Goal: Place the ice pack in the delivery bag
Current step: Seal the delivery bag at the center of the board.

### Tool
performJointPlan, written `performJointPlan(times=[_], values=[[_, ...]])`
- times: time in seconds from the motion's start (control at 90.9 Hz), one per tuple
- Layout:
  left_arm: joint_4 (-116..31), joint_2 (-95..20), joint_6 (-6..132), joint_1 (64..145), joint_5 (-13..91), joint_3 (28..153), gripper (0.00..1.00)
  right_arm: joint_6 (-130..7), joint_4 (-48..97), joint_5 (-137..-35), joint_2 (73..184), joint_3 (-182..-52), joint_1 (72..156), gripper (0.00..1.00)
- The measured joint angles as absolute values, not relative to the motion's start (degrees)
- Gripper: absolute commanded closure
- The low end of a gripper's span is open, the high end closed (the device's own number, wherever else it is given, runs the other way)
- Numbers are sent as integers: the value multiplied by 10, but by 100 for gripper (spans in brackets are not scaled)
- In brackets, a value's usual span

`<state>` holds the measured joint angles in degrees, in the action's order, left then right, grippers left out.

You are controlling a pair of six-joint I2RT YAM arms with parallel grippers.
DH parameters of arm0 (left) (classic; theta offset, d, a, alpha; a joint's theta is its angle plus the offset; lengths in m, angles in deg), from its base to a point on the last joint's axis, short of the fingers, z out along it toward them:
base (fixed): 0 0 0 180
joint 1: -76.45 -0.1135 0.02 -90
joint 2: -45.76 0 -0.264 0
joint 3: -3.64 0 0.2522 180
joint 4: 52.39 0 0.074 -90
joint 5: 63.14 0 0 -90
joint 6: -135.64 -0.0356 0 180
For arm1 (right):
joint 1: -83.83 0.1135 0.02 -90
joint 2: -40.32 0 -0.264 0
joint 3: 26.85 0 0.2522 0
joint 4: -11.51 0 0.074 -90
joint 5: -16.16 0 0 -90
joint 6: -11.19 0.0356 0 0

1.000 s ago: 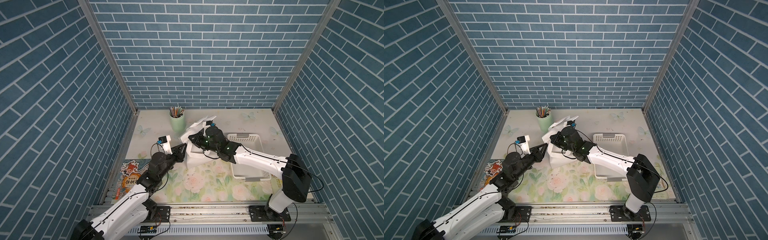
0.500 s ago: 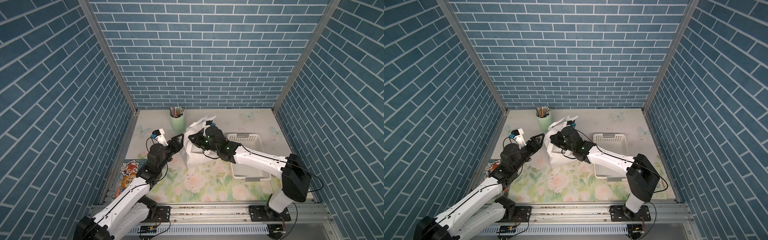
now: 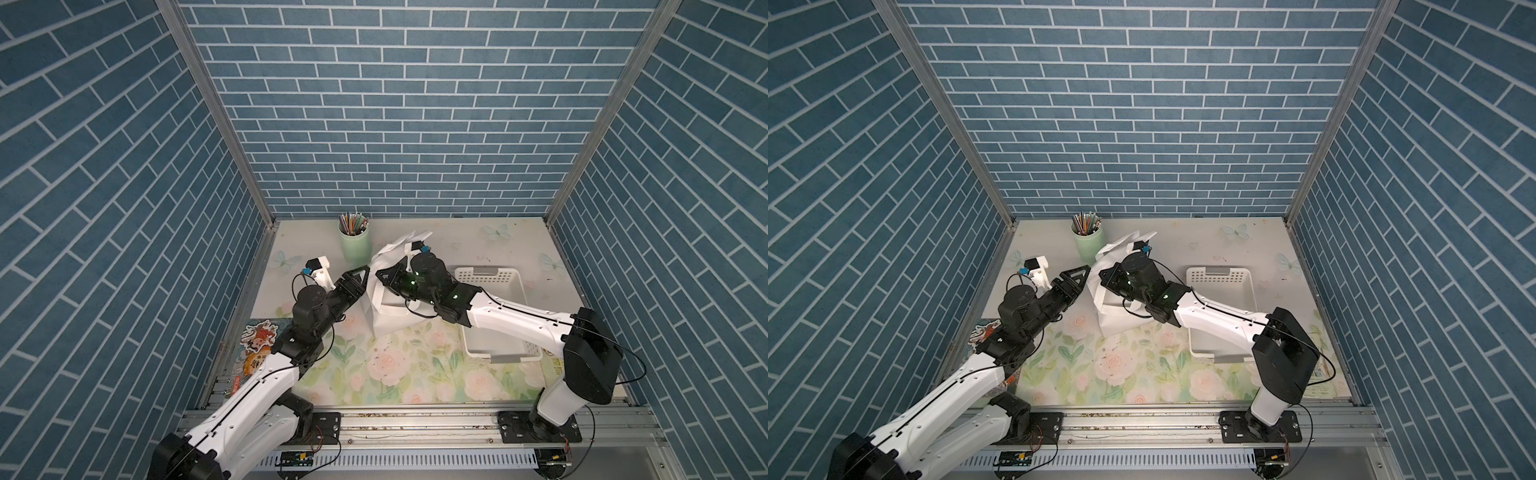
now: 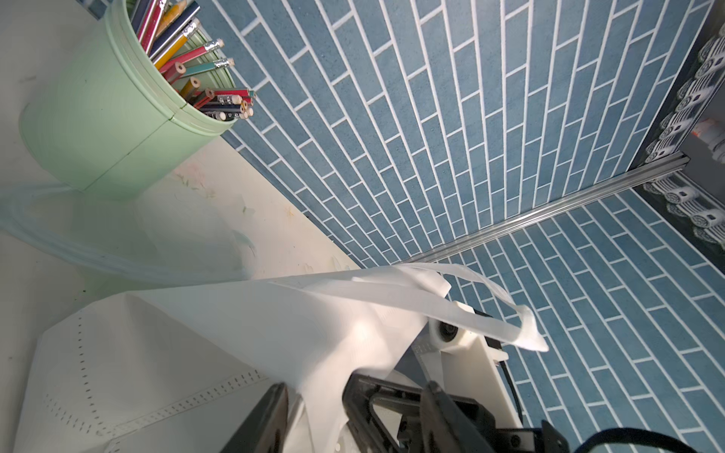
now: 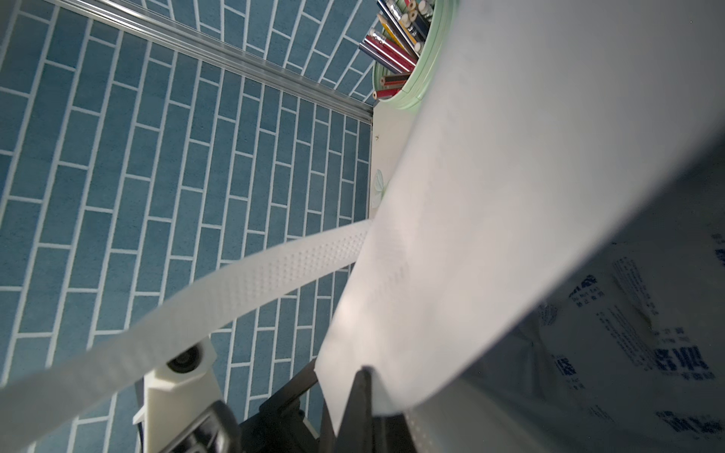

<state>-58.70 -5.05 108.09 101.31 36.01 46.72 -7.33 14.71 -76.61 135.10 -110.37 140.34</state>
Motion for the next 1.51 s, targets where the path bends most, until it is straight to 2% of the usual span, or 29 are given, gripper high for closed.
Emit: performJointPlan(times=[0.099,0.33,0.484,0.627,0.748,0.891,0.957,1.045,1.1,1.287,1.386,1.441,1.507], values=[[-590,-57,1084,1012,362,467,50,-73,144,-765,1353,-1104,1403,100],[-600,-66,1084,1011,369,466,54,-73,140,-760,1357,-1104,1403,100],[-608,-66,1083,1010,375,457,62,-73,139,-761,1363,-1111,1407,100],[-608,-66,1076,1010,380,456,62,-73,134,-762,1367,-1115,1414,100],[-608,-66,1064,1010,382,452,75,-73,132,-763,1368,-1115,1416,100],[-597,-68,1055,1010,377,450,95,-74,132,-762,1368,-1115,1417,100],[-597,-71,1049,1010,376,451,100,-77,134,-760,1367,-1114,1417,100],[-598,-76,1041,1011,377,453,100,-86,135,-755,1367,-1114,1417,100],[-599,-79,1035,1011,379,454,100,-94,134,-752,1365,-1110,1417,86],[-599,-76,1010,1011,386,454,100,-159,135,-742,1313,-1050,1414,59],[-592,-70,999,1011,385,454,100,-206,139,-722,1261,-1016,1411,50],[-590,-69,995,1011,385,454,100,-237,138,-710,1224,-1000,1407,48],[-590,-70,990,1010,386,454,100,-279,133,-704,1180,-980,1400,40]])
